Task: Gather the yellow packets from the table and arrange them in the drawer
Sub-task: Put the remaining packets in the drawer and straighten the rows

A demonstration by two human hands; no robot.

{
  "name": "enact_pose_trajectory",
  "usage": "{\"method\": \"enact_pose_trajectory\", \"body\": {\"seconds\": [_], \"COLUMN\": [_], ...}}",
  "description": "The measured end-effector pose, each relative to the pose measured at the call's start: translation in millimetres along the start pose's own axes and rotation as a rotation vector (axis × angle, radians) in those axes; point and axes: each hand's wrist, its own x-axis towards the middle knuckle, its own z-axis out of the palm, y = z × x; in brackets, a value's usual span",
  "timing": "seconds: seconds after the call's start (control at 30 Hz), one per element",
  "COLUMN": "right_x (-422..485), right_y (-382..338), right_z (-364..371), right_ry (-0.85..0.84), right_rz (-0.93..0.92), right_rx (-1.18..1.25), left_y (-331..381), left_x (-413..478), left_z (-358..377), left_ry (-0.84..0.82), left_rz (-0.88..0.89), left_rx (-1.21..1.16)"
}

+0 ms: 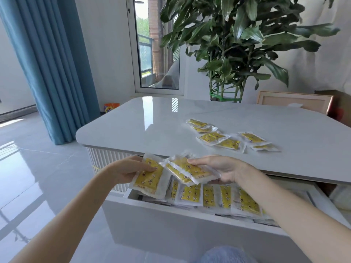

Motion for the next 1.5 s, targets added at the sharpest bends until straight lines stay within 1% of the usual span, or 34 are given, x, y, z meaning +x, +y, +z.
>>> {"method": "enact_pose_trajectory", "body": {"seconds": [0.07,0.13,0.23,0.3,0.4,0.53,0.63,0.8,0.87,0.97,1.07,1.13,1.17,1.2,1.23,1.3,1.37,1.43,1.5], "right_x": [-4.9,-7.5,-2.4,5.2,16.5,30.8,42.4,65.7,81.9,102.6,112.9,117.0,117.0,119.5,119.1,120.2,117.8,114.5,112.3], "right_y": [13.3,24.5,37.9,44.5,51.4,57.7,60.6,59.8,62.2,67.7,70.8,71.0,70.0,70.0,69.0,67.5,65.7,65.3,66.9], "right_z": [-2.0,-4.4,-6.7,-8.9,-12.2,-13.1,-10.3,-2.9,-2.5,0.1,4.8,7.7,9.9,10.6,12.6,13.6,13.9,12.2,7.6], "right_ry": [0.054,0.115,0.181,0.25,0.348,0.402,0.398,0.421,0.441,0.486,0.502,0.506,0.502,0.502,0.5,0.509,0.537,0.565,0.603], "right_rz": [0.061,0.111,0.156,0.148,0.136,0.138,0.15,0.174,0.177,0.181,0.176,0.176,0.175,0.169,0.16,0.139,0.135,0.134,0.138], "right_rx": [-0.062,-0.108,-0.095,-0.067,-0.061,-0.1,-0.062,-0.015,0.017,-0.009,-0.021,-0.014,-0.011,-0.014,-0.02,-0.031,-0.035,-0.045,-0.074], "left_y": [-6.5,-10.6,-14.9,-17.1,-17.3,-17.1,-19.2,-32.8,-37.6,-42.0,-41.5,-41.2,-41.3,-42.2,-42.2,-41.3,-38.7,-37.5,-38.0], "left_x": [4.8,12.0,23.8,33.7,50.5,71.4,86.7,104.9,109.3,108.8,104.4,103.3,102.8,103.4,103.2,100.4,95.4,93.0,91.9], "left_z": [2.6,5.5,10.6,11.9,13.3,14.5,16.7,9.5,7.1,7.5,7.8,6.2,5.1,2.5,0.2,-1.2,1.7,6.3,11.0], "left_ry": [0.047,0.13,0.257,0.341,0.414,0.469,0.476,0.55,0.58,0.613,0.649,0.663,0.629,0.558,0.447,0.213,0.052,-0.034,-0.057], "left_rz": [-0.064,-0.123,-0.185,-0.202,-0.204,-0.199,-0.145,-0.13,-0.045,0.106,0.178,0.224,0.242,0.254,0.253,0.193,0.072,-0.006,-0.033], "left_rx": [0.073,0.169,0.338,0.397,0.443,0.57,0.686,0.826,0.921,1.147,1.351,1.395,1.369,1.349,1.356,1.427,1.422,1.434,1.519]}}
